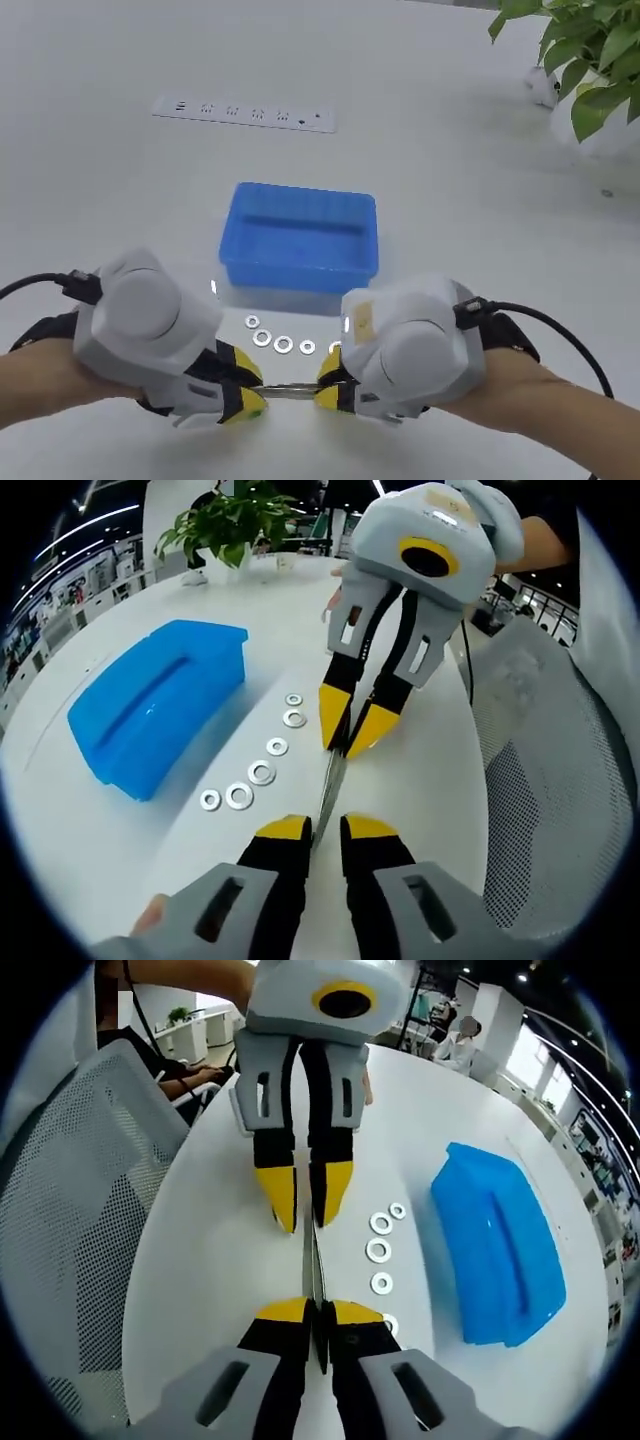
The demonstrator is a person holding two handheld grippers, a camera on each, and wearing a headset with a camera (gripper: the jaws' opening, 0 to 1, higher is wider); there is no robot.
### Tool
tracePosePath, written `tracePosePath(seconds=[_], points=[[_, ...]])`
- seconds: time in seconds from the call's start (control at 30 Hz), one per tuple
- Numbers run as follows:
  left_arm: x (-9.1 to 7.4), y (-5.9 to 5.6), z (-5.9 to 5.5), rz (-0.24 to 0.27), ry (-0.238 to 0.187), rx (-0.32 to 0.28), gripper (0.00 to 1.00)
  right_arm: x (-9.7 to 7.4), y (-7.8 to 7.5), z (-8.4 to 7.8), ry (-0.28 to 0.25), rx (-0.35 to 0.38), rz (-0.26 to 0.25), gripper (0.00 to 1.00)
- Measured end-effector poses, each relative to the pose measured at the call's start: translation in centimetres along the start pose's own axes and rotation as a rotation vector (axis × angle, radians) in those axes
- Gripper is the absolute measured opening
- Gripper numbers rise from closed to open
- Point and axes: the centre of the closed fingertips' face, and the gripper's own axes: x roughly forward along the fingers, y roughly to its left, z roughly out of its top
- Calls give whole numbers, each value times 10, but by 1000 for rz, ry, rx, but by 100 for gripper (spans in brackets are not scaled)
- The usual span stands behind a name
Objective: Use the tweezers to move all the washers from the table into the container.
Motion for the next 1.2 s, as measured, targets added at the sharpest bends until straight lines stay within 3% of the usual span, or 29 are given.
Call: tracePosePath(seconds=[0.07,0.23,0.43,0.57,0.77,0.97,1.2], points=[[-1,2,-1,11,6,2,13,-4,1,6,-32,20,1,7],[-4,3,-3,17,12,9,8,-11,1,12,-43,-1,-14,8],[-19,-2,8,-5,-44,-17,7,-17,2,16,-75,17,-24,8],[-30,-11,14,-50,-68,-105,7,-23,3,23,-114,33,-28,8],[-39,-16,25,-56,-80,-118,7,-29,5,29,-152,54,-46,8],[-46,-19,37,-42,-100,-84,7,-35,4,31,-184,78,-73,8],[-56,-26,58,-12,-133,11,7,-33,8,35,-223,81,-87,8]])
